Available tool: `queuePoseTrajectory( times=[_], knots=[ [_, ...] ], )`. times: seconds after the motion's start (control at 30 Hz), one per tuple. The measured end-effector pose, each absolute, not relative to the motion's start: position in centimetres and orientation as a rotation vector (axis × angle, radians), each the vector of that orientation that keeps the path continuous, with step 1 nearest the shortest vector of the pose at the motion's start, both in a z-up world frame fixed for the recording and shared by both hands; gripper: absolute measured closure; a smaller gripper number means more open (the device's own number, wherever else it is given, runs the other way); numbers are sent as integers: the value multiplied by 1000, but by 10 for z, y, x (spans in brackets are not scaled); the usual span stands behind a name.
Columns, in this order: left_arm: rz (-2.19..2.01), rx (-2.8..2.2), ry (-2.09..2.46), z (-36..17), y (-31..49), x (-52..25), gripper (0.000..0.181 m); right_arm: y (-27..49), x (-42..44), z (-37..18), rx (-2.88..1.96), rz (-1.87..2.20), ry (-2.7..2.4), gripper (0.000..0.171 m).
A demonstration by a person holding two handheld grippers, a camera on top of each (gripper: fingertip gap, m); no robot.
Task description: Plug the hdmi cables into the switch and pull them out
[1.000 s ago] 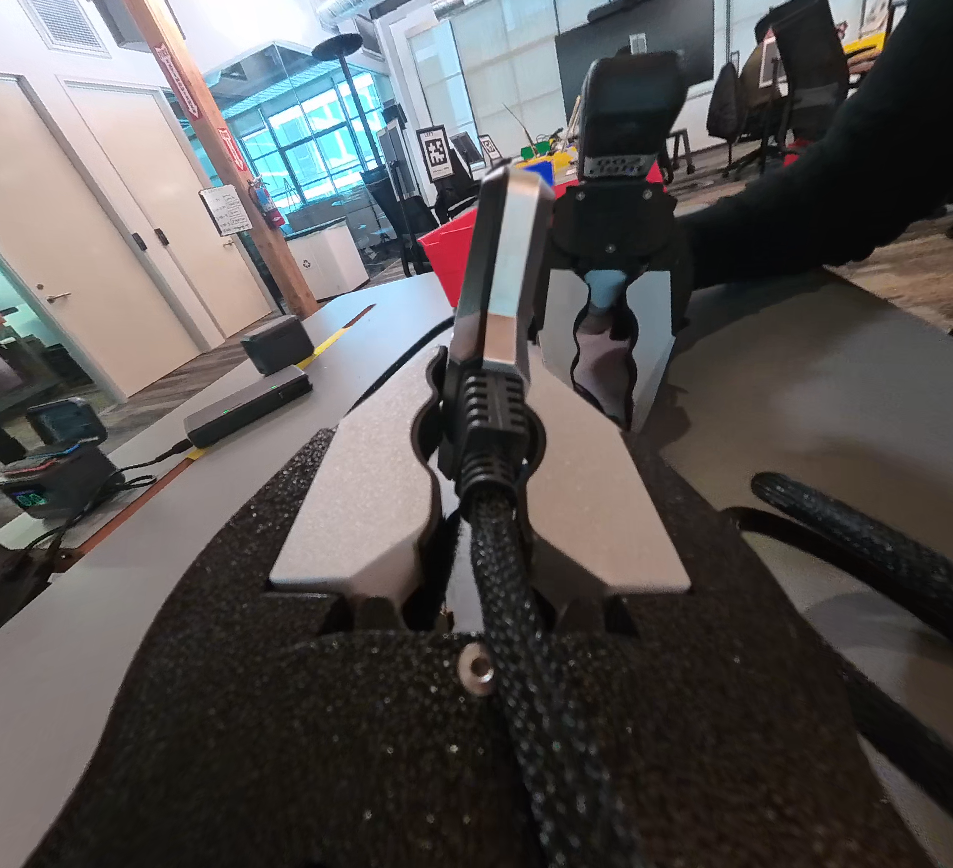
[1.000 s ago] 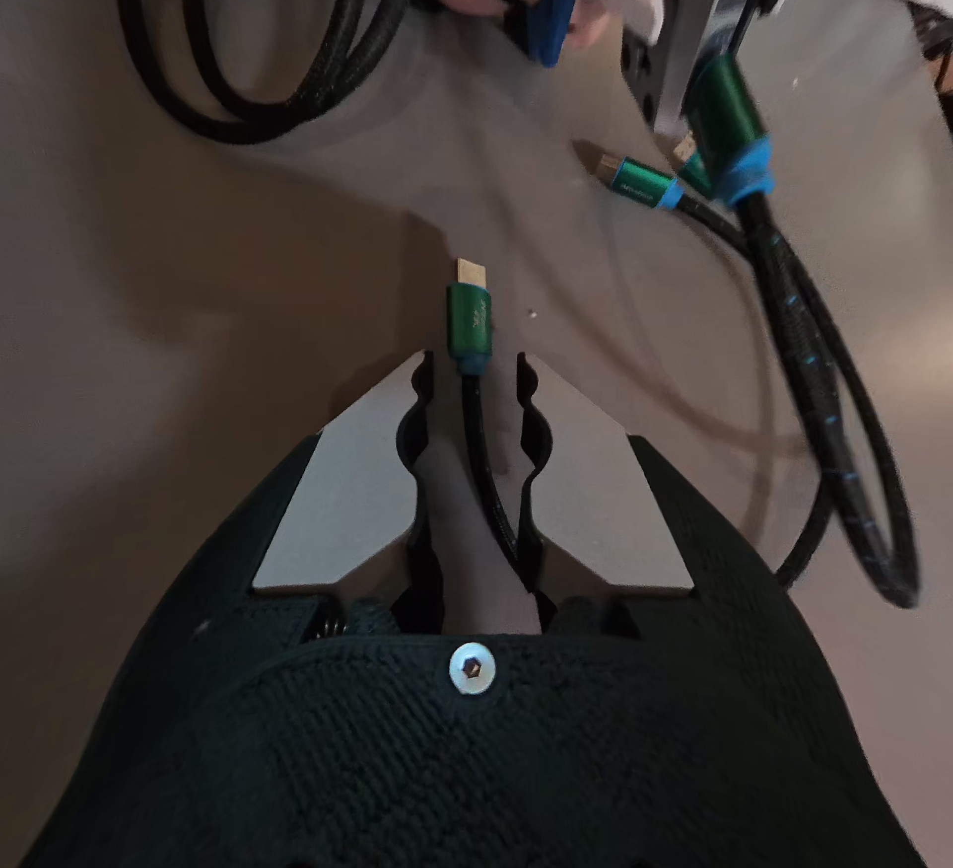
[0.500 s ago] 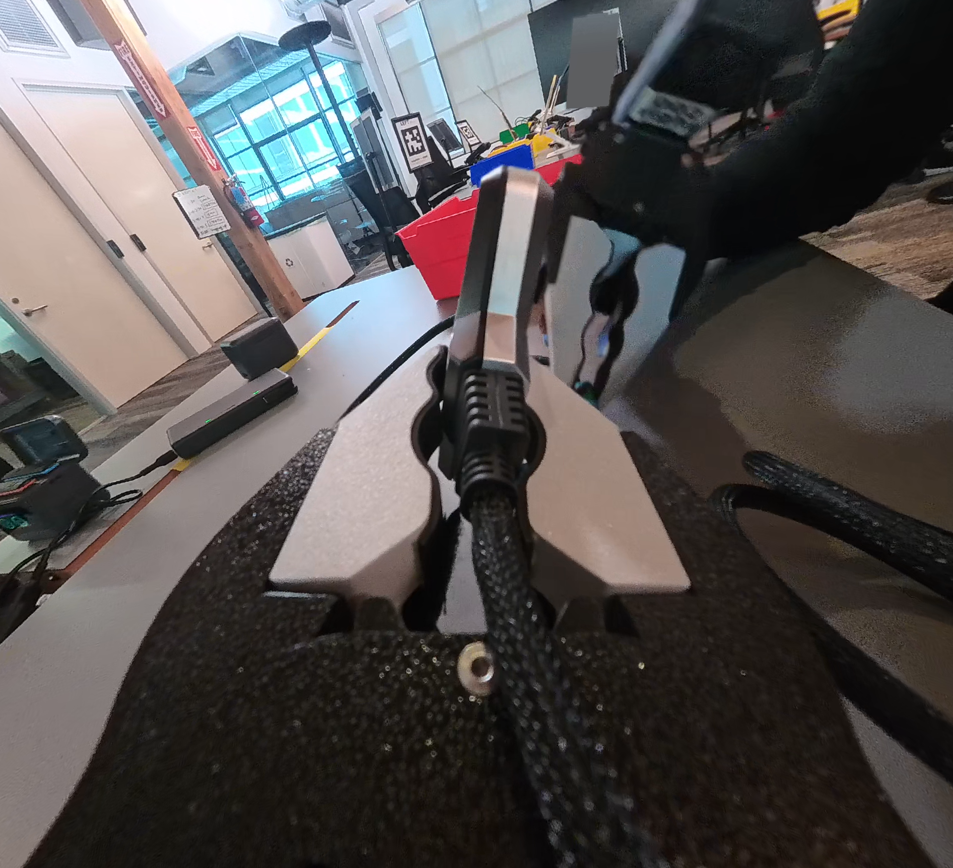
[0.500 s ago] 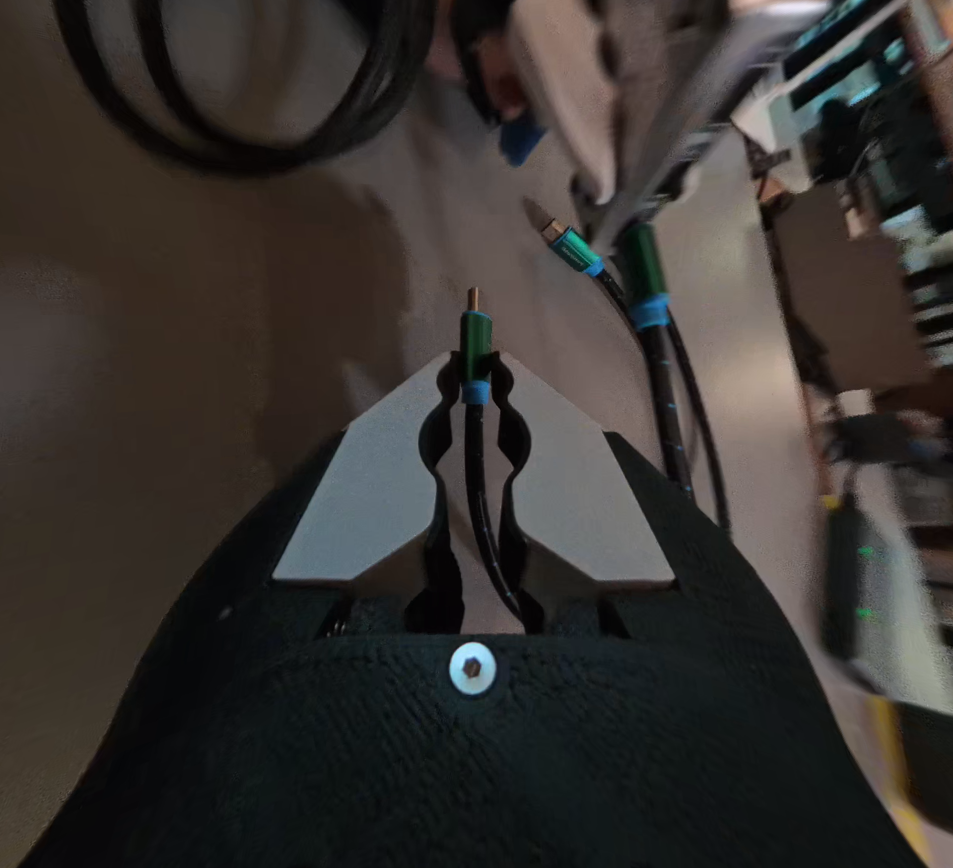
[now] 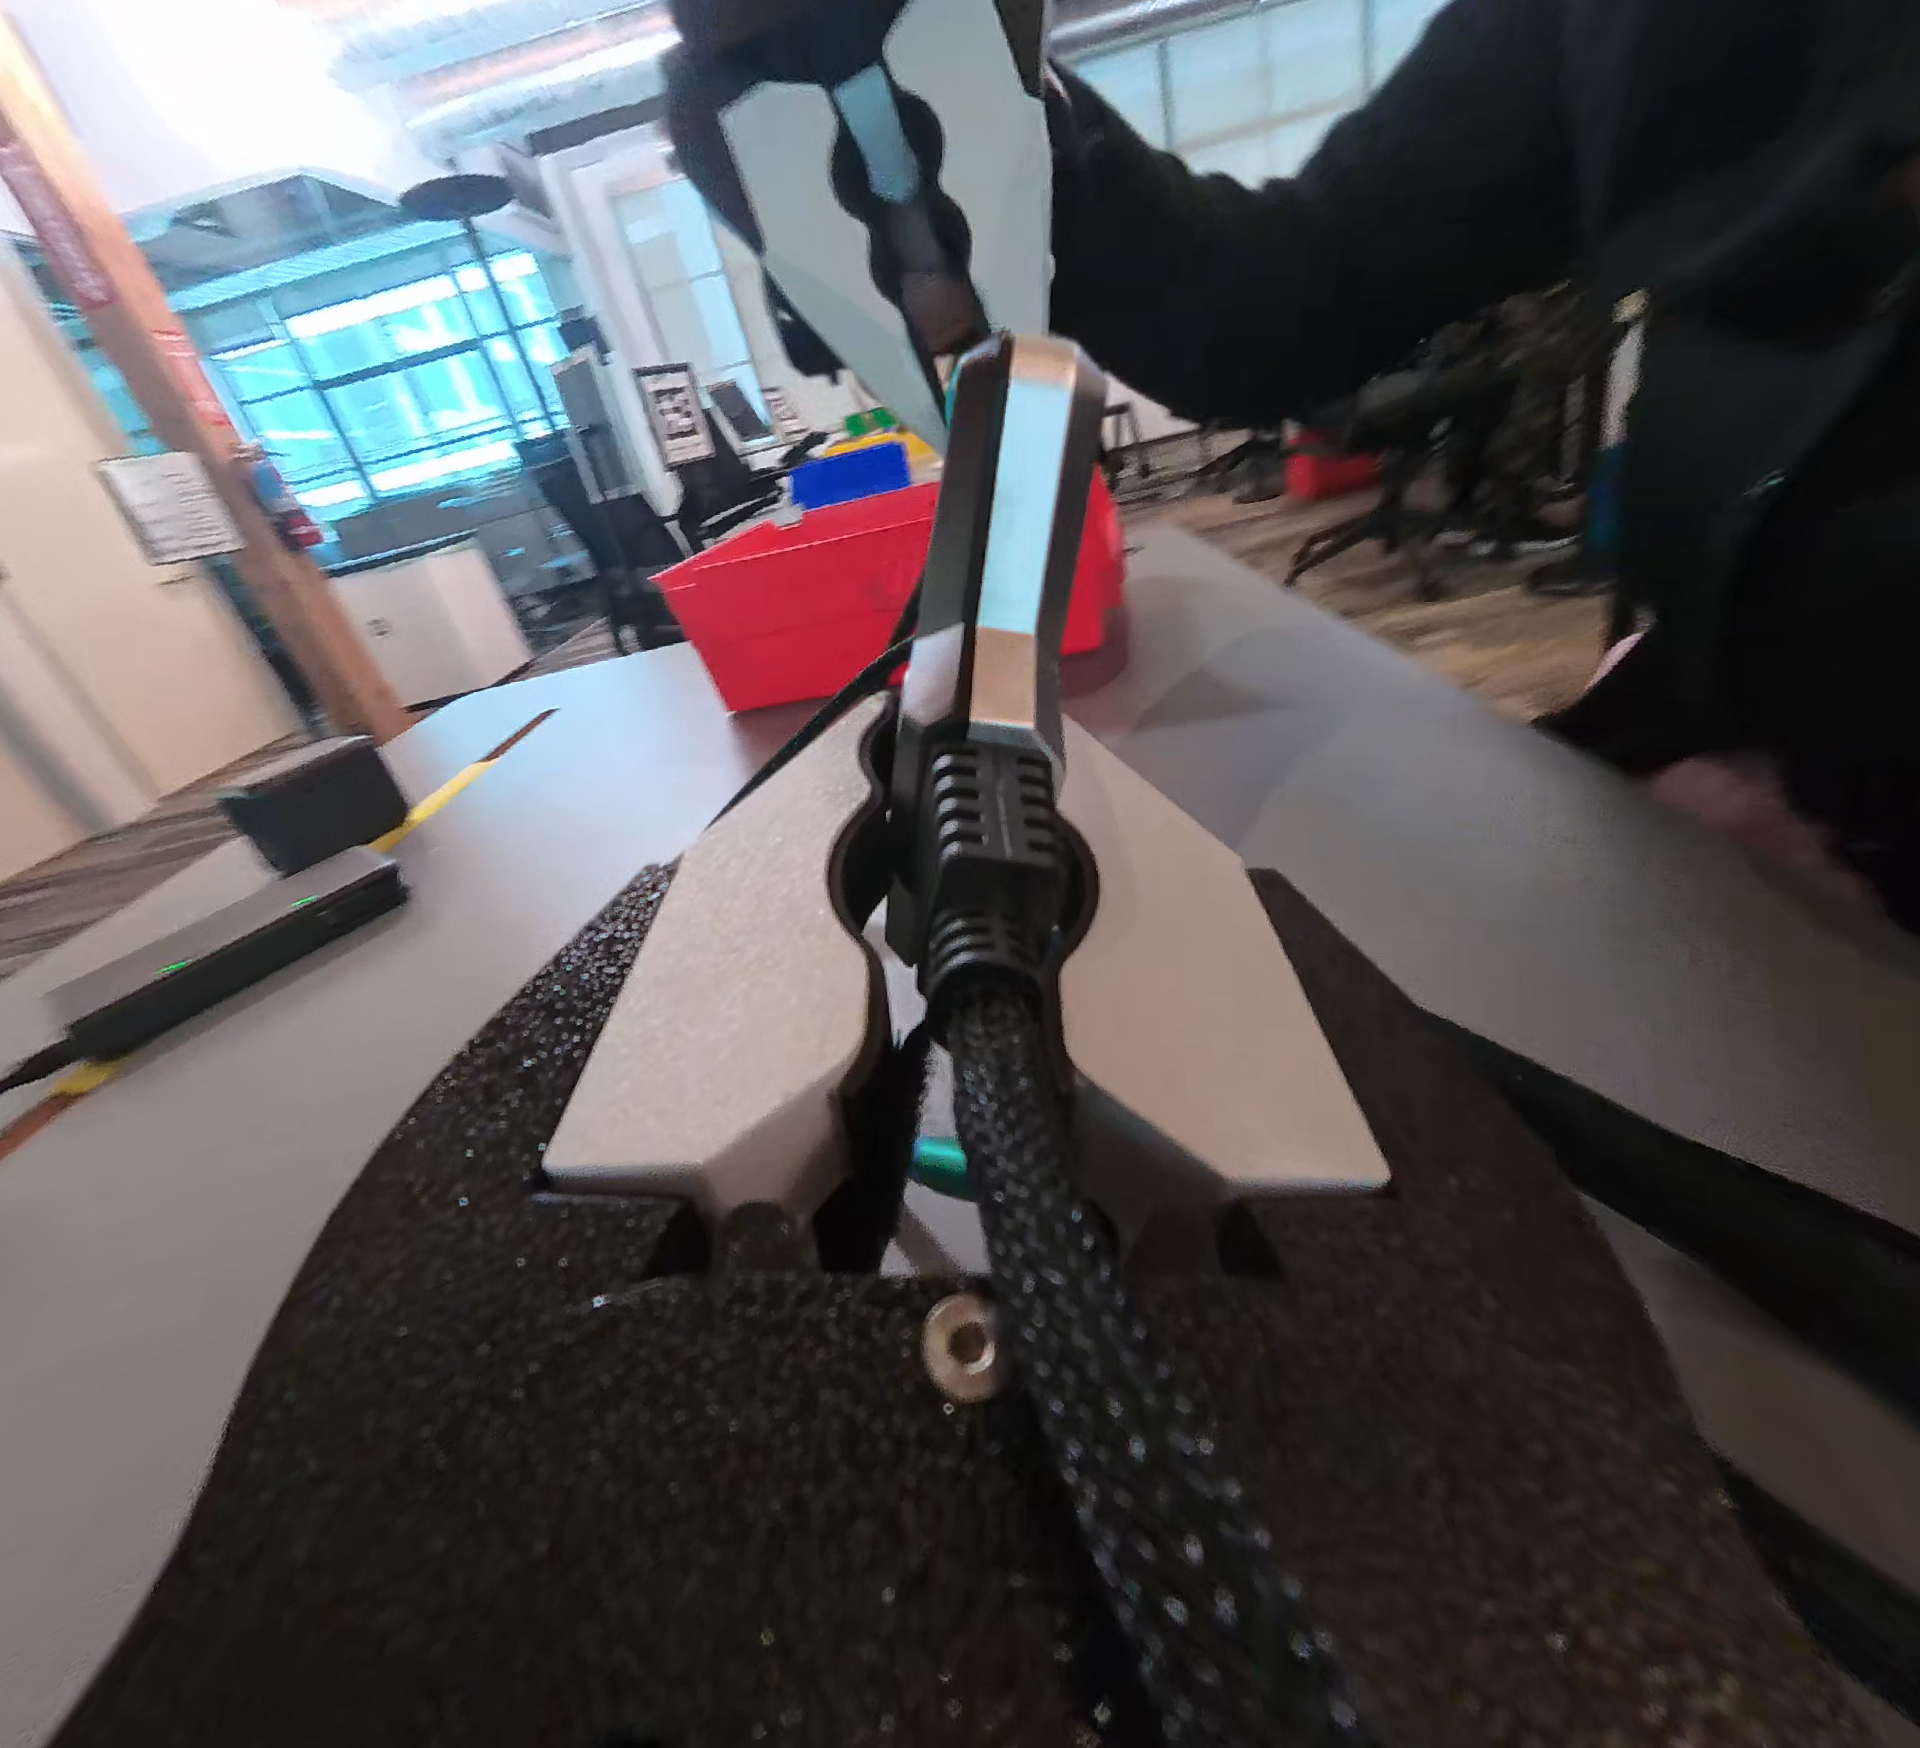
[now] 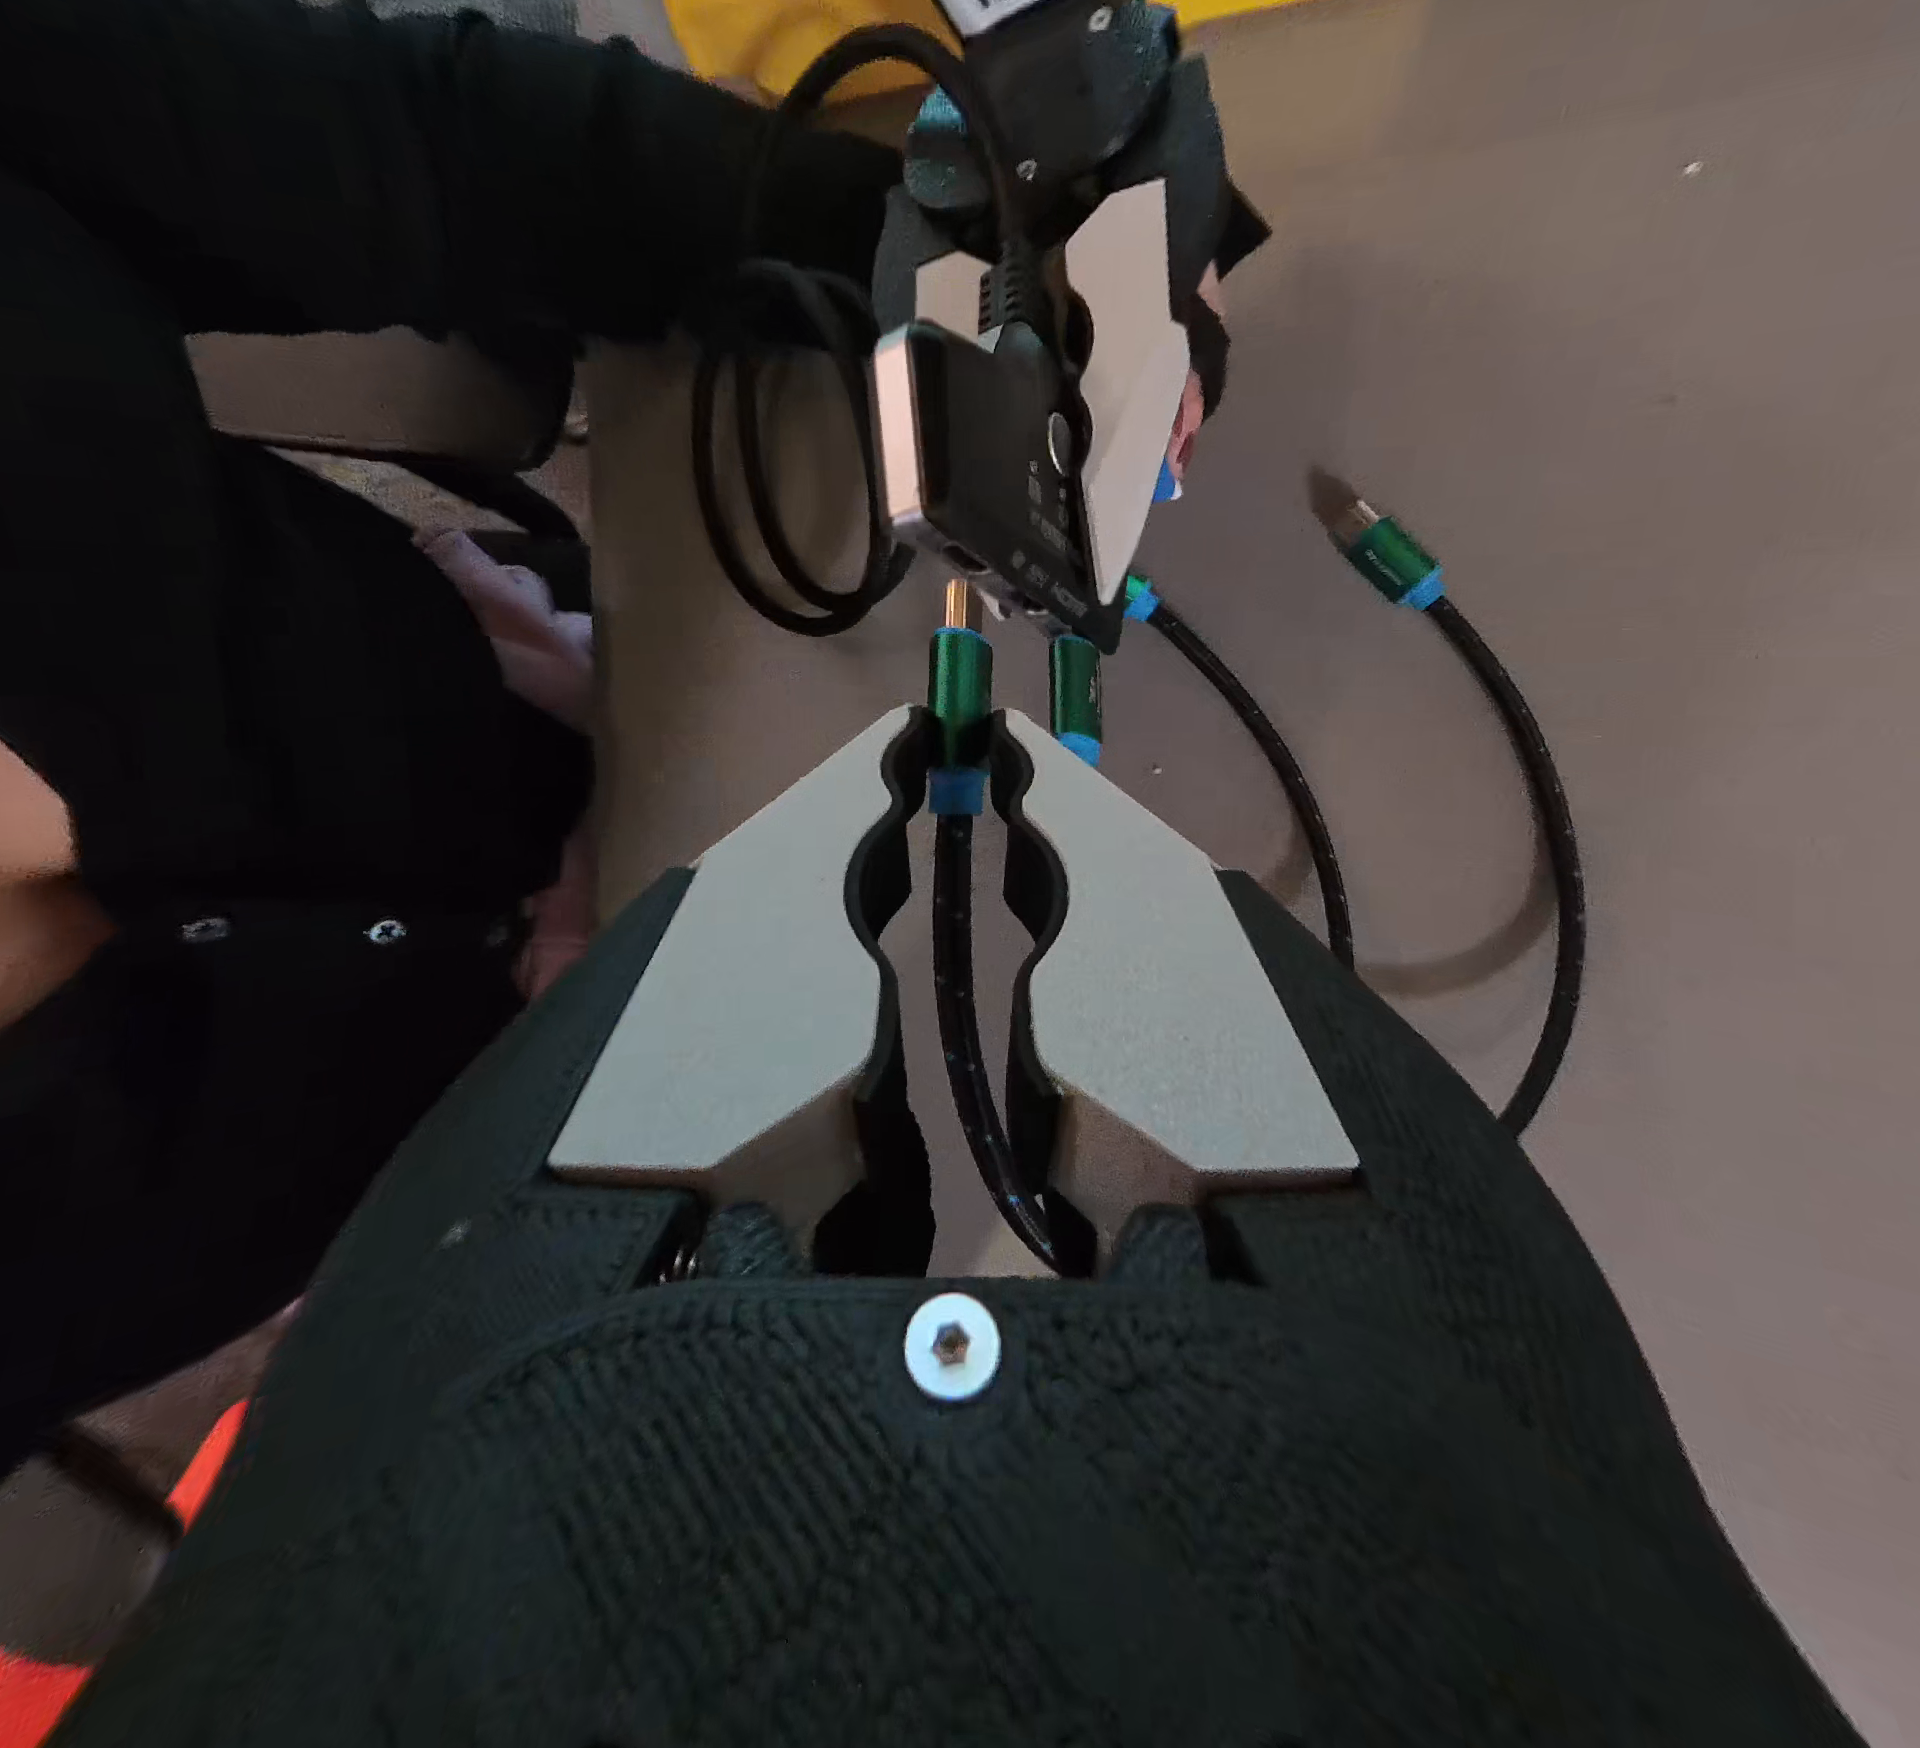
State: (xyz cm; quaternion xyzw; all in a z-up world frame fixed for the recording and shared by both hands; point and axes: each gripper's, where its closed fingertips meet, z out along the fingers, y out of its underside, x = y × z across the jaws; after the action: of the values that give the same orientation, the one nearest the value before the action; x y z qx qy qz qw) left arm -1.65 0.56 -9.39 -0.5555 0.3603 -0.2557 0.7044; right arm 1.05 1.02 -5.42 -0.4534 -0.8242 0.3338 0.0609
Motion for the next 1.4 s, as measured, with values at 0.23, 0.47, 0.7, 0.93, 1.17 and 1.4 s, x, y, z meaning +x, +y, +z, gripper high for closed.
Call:
queuePoseTrajectory(
  times=[0.23,0.47,0.7,0.93,1.17,1.4],
  knots=[
    [-611,-1239,805,-94,4,-16,161,8,-3,-60,-1424,815,-2580,161],
    [-637,-1246,800,-94,4,-16,161,5,8,-63,-1387,701,-2674,162],
    [-650,-1244,805,-94,3,-16,161,3,5,-66,-1379,701,-2662,162],
    [-649,-1252,823,-96,3,-14,160,2,7,-64,-1319,642,-2686,162],
    [-660,-1259,825,-97,3,-13,160,3,8,-66,-1264,570,-2683,162],
    [-682,-1261,816,-96,2,-14,160,4,6,-66,-1212,520,-2653,162]
  ],
)
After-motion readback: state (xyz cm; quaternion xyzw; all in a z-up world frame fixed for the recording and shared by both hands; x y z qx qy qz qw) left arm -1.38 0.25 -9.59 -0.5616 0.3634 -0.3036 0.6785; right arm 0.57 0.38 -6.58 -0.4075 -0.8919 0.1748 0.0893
